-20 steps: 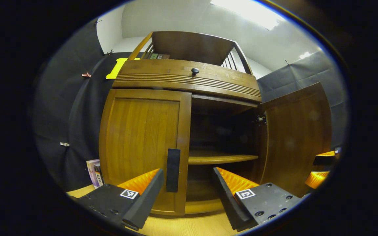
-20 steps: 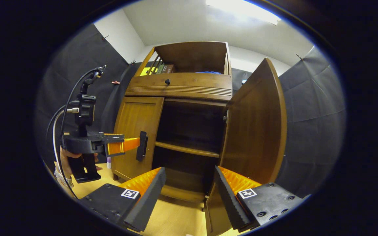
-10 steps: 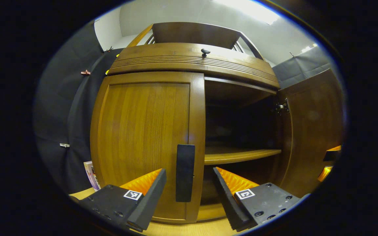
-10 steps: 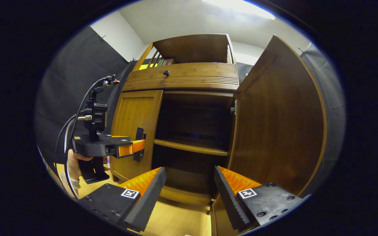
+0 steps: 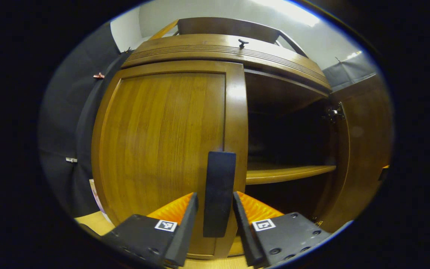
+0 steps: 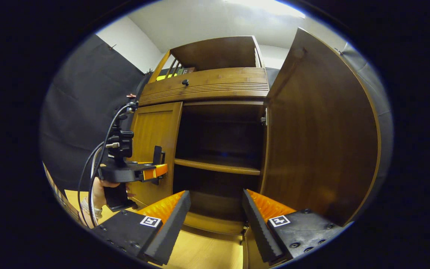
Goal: Open the right door of the double-door shoe cabinet with the right hand, and open the left door with the left hand.
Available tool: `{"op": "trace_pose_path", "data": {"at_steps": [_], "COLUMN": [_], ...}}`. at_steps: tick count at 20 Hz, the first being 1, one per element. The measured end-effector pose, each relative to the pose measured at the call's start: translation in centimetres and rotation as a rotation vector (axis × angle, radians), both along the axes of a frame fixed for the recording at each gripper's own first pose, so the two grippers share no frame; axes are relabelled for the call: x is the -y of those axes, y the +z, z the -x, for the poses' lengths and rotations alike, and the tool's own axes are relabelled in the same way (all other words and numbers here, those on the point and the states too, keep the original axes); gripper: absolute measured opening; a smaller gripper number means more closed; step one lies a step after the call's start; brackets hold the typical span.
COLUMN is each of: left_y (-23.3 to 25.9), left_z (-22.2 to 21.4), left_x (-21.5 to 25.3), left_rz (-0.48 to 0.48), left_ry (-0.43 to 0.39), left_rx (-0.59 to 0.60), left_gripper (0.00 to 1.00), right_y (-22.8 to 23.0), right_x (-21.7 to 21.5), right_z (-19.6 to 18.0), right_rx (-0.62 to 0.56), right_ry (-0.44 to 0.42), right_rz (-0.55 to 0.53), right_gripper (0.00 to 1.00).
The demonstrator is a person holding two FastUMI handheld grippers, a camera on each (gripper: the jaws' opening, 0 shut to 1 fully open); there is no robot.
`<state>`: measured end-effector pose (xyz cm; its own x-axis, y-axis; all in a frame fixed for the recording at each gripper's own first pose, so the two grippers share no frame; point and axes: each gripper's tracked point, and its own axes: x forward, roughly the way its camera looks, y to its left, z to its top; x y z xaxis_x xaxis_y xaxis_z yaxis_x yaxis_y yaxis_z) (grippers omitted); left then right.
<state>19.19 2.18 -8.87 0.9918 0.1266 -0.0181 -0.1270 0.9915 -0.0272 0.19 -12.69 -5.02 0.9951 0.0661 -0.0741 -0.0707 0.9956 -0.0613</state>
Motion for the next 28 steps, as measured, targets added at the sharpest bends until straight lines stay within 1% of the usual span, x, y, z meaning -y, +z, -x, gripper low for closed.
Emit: {"op": "trace_pose_path", "data": {"at_steps": [1,3,4,5,6,8,11,13,18,19,22,27,28], "left_y": [0.0,-0.1,0.1,0.0,0.1,0.1,0.1,0.4,0.7,0.7,1.0,1.4,1.6], "left_z": [-0.2,-0.1,-0.1,0.0,0.0,0.2,1.2,2.1,4.3,4.8,6.4,9.2,9.8], "left_x": [0.2,0.2,0.2,0.2,0.2,0.4,0.4,0.6,0.7,0.7,0.6,0.1,0.0], "left_rz": [0.015,0.005,-0.004,-0.006,-0.009,-0.012,0.003,0.000,0.001,-0.001,-0.006,-0.013,-0.012], "left_ry": [-0.006,-0.012,-0.010,-0.007,-0.007,-0.019,-0.043,-0.061,-0.116,-0.125,-0.150,-0.174,-0.174], "left_rx": [0.005,-0.001,-0.005,-0.004,-0.002,-0.005,-0.010,-0.008,-0.019,-0.022,-0.036,-0.058,-0.057], "left_gripper": [0.46,0.39,0.38,0.34,0.35,0.31,0.32,0.31,0.31,0.29,0.30,0.31,0.30], "right_y": [-0.2,-0.6,-0.6,-0.6,-0.6,-0.7,-1.1,-0.9,-1.6,-1.5,-0.5,0.0,-0.1], "right_x": [0.0,0.2,0.2,0.1,0.0,0.1,0.3,-0.1,-1.7,-2.1,-3.5,-5.5,-6.0], "right_z": [-0.1,-0.1,-0.1,0.1,0.1,-0.2,-0.6,-0.5,0.2,0.2,0.3,0.8,0.8], "right_rx": [-0.001,-0.008,-0.009,-0.007,-0.005,-0.009,-0.012,-0.015,-0.042,-0.040,-0.014,0.000,-0.003], "right_ry": [-0.002,-0.005,-0.005,-0.001,0.003,0.003,0.006,0.017,0.038,0.046,0.068,0.095,0.101], "right_rz": [0.004,0.006,0.005,0.004,0.000,-0.010,-0.012,-0.020,-0.037,-0.043,-0.047,-0.056,-0.060], "right_gripper": [0.89,0.89,0.89,0.89,0.89,0.89,0.89,0.89,0.89,0.89,0.89,0.89,0.89]}}
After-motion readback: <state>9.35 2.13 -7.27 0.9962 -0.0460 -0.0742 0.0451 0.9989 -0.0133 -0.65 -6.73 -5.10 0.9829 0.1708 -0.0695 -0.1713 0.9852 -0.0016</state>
